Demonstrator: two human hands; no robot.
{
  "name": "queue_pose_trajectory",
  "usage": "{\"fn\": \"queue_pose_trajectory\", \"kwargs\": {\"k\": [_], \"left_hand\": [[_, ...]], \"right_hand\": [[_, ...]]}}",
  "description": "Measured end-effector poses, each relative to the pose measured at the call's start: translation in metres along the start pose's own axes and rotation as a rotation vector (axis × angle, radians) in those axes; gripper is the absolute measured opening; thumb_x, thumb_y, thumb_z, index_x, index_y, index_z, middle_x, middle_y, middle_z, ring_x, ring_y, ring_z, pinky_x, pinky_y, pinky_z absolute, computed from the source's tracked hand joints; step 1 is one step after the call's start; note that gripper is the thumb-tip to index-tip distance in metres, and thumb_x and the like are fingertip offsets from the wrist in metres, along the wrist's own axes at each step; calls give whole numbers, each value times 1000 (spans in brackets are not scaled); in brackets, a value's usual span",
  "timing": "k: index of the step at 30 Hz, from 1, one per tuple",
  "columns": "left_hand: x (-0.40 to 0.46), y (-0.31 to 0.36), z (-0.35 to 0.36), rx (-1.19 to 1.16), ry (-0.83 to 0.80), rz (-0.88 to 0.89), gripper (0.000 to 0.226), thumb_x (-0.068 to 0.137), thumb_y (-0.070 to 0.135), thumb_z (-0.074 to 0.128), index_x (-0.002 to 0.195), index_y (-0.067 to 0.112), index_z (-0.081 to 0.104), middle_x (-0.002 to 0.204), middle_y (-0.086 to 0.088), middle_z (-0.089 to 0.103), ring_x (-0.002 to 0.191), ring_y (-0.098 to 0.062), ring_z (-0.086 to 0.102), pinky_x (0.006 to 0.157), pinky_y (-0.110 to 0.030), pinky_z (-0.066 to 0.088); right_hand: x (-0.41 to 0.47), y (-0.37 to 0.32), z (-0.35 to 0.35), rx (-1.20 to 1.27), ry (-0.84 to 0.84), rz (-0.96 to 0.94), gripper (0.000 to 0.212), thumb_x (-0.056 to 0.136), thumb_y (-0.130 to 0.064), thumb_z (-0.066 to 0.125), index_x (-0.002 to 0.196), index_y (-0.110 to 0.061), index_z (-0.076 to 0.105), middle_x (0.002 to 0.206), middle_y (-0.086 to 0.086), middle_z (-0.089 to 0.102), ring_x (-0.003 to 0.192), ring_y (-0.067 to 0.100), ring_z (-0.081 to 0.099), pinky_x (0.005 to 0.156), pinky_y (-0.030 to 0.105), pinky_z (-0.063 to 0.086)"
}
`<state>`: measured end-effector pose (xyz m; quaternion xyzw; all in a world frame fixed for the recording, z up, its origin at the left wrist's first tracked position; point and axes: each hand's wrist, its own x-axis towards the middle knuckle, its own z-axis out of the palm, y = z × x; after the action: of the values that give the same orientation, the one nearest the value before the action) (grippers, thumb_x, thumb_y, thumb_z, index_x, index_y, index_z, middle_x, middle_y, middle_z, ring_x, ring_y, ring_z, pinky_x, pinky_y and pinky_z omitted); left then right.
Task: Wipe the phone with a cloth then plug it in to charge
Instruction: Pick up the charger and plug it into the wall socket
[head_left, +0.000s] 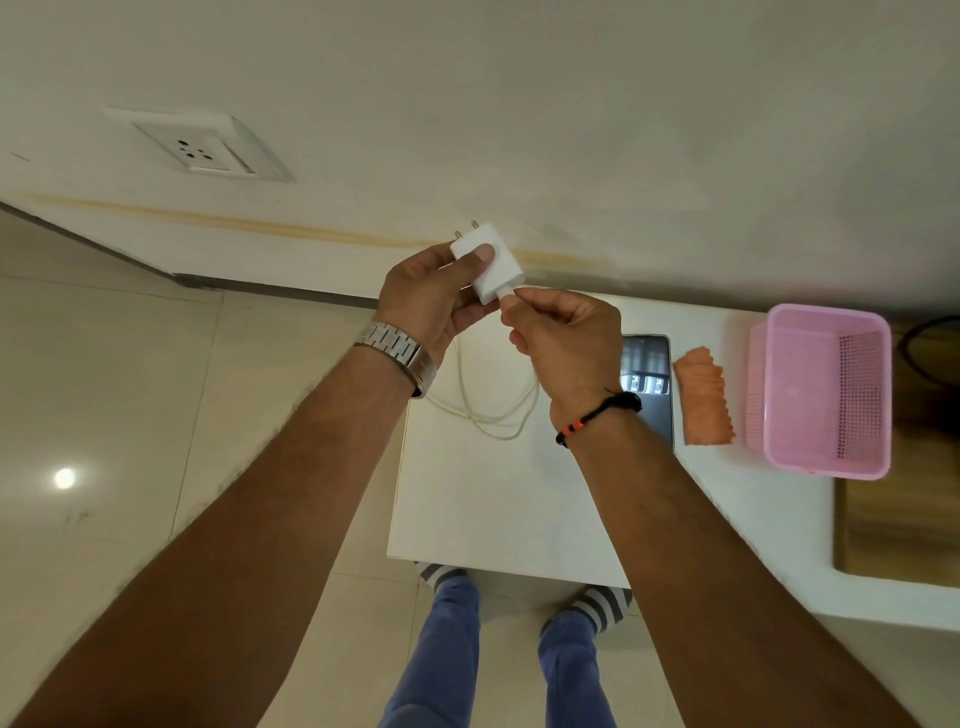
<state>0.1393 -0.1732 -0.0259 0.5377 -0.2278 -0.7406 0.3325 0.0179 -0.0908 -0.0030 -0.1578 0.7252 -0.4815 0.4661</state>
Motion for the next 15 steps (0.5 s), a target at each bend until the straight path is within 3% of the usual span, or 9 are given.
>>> {"fn": "queue_pose_trajectory", "kwargs": {"k": [6, 11, 15], "left_hand": [[3, 14, -5, 87, -14, 25, 38, 86, 7, 80, 122, 4, 67, 110, -19, 77, 94, -33, 78, 73, -37, 63], [2, 30, -24, 124, -15, 20, 34, 83, 14, 85, 110, 9, 66, 108, -19, 78, 99, -37, 77, 83, -48, 64], [-1, 44, -42, 152, 2, 60, 28, 88, 19, 81, 110, 5, 73, 103, -18, 79, 90, -33, 77, 76, -41, 64]], "right_hand": [[-3, 1, 8, 32, -67, 67, 16, 82, -11, 82, 97, -9, 78, 84, 8, 80, 68, 15, 74, 71, 27, 62], [4, -11, 13, 55, -223, 191, 39, 86, -27, 77, 120, -12, 67, 107, 8, 77, 96, 23, 77, 86, 39, 63], [5, -28, 36, 203, -383, 149, 30, 94, -21, 66, 122, -9, 68, 114, 14, 75, 103, 26, 74, 94, 42, 60]]}}
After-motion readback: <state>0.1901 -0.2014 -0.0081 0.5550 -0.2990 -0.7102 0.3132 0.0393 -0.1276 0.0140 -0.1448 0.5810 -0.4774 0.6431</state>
